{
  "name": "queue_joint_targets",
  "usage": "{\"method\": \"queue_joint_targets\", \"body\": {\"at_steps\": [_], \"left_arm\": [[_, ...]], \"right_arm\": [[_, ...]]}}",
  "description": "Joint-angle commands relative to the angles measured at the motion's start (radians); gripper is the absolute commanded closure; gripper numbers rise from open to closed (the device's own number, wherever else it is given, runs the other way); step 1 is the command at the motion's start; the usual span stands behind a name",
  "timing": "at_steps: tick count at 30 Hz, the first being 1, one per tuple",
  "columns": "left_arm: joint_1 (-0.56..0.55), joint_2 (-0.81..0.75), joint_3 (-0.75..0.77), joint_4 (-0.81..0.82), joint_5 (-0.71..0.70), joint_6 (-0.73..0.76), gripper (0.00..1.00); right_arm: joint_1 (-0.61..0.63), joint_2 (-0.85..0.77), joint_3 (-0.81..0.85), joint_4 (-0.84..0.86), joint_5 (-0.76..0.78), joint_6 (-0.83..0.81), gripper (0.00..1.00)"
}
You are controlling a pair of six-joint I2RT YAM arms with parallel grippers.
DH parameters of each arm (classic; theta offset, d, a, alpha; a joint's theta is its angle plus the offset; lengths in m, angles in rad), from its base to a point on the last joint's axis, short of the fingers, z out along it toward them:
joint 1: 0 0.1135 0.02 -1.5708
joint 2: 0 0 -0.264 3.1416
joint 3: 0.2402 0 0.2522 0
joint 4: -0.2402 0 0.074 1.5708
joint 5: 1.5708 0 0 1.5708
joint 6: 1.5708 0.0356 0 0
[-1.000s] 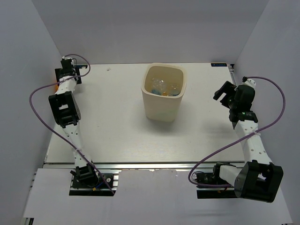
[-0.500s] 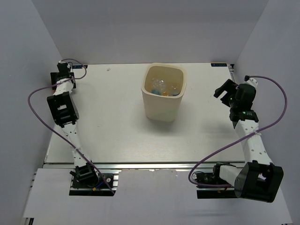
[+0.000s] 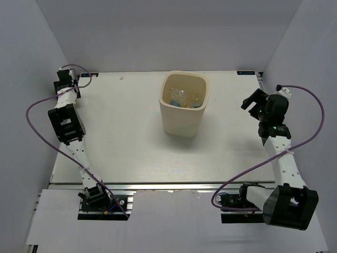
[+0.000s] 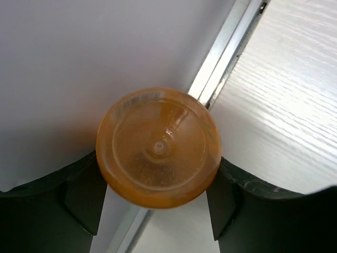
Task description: Put the plastic bottles in the bin
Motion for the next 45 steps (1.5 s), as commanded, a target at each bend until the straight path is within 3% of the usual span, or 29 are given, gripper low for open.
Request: {"method": "queue_joint_targets", "body": {"at_steps": [1, 7, 9, 13, 18, 19, 23, 31, 36, 39, 45], "left_arm": [[-0.012, -0.191, -0.047, -0.027, 0.197, -0.137, 0.97], [-0.093, -0.449, -0.147, 0.04, 0.449, -0.249, 1.0], [-0.136, -0.512, -0.19, 0.059, 0.469, -0.28, 1.0], [-0.318, -0.666, -0.207, 0.062, 0.576, -0.317, 1.0], [-0.492, -0.818, -0.283, 0.171, 0.856, -0.407, 1.0], [-0.541, -0.846, -0.352, 0.265, 0.865, -0.47, 1.0], [-0.698, -0.947, -0.455, 0.39, 0.864, -0.474, 1.0], [-0.883, -0.818, -0.386, 0.374, 0.848, -0.481, 1.0], [-0.925, -0.713, -0.262, 0.229, 0.796, -0.426, 0.8], [-0.936, -0.705, -0.265, 0.203, 0.781, -0.403, 0.02], [-0.937, -0.701, -0.181, 0.137, 0.722, -0.385, 0.02]], "right_arm": [[-0.004, -0.046, 0.001, 0.049, 0.022, -0.019, 0.11], [-0.006, -0.089, -0.047, 0.055, 0.022, -0.039, 0.11], [-0.006, -0.106, -0.062, 0.054, 0.024, -0.047, 0.1], [-0.006, -0.129, -0.076, 0.045, 0.028, -0.061, 0.11], [-0.006, -0.147, -0.096, 0.034, 0.03, -0.073, 0.11], [-0.006, -0.149, -0.102, 0.034, 0.028, -0.076, 0.11], [-0.006, -0.155, -0.113, 0.031, 0.008, -0.082, 0.11], [-0.006, -0.165, -0.113, 0.034, -0.019, -0.09, 0.11], [-0.006, -0.179, -0.106, 0.019, -0.001, -0.102, 0.11], [-0.006, -0.188, -0.108, 0.02, 0.002, -0.104, 0.11], [-0.006, -0.188, -0.108, 0.015, -0.002, -0.104, 0.11]]}}
